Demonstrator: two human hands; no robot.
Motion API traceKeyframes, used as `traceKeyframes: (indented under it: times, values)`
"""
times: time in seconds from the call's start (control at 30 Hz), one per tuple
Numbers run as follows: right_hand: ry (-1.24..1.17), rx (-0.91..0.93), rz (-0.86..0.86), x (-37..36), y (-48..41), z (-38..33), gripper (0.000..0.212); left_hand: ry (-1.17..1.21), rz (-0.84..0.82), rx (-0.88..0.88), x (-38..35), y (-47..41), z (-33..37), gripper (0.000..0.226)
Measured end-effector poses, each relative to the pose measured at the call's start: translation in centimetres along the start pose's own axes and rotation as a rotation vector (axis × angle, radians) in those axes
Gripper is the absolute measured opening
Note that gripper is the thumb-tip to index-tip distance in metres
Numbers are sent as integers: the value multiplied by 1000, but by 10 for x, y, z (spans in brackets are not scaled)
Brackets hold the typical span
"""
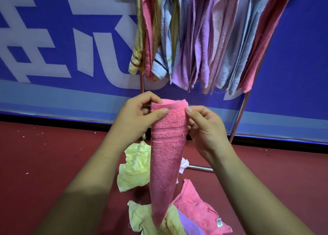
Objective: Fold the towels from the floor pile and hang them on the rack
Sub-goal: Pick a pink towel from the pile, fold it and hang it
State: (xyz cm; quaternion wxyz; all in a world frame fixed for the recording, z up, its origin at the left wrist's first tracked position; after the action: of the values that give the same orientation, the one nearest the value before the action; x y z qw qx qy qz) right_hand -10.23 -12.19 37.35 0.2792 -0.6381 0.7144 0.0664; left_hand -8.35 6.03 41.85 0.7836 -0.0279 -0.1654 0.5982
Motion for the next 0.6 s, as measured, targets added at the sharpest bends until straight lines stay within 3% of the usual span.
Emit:
traceKeyframes:
  times: [0.17,0.3,0.37,0.5,0.6]
  values:
    - [143,110,6,-10,0,-14,6,149,162,18,-4,-4,3,37]
    - [327,197,2,-29,-13,-41,13,75,241,170,-1,-11,17,10]
    - [416,209,-39,-42,-22,-64,15,88,260,150,5,-13,42,15]
    - [137,109,-187,-58,-29,-111,14,185,150,3,11,-14,97,8]
    - [399,194,-113,-54,-29,-115,18,24,204,31,14,-14,93,14]
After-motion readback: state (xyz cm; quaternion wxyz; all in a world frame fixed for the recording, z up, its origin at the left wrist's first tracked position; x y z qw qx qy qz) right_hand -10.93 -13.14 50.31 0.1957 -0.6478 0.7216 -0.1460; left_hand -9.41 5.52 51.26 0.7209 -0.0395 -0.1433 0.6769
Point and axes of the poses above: each hand's wrist, its own y-axis away from the middle knuckle, its own x-axis out of the back of the hand, z = x × y, the point moved 3 cm from there along -y, towards the middle knuckle, and after that the axes turned 8 degrees about x, right-handed, at the moved point
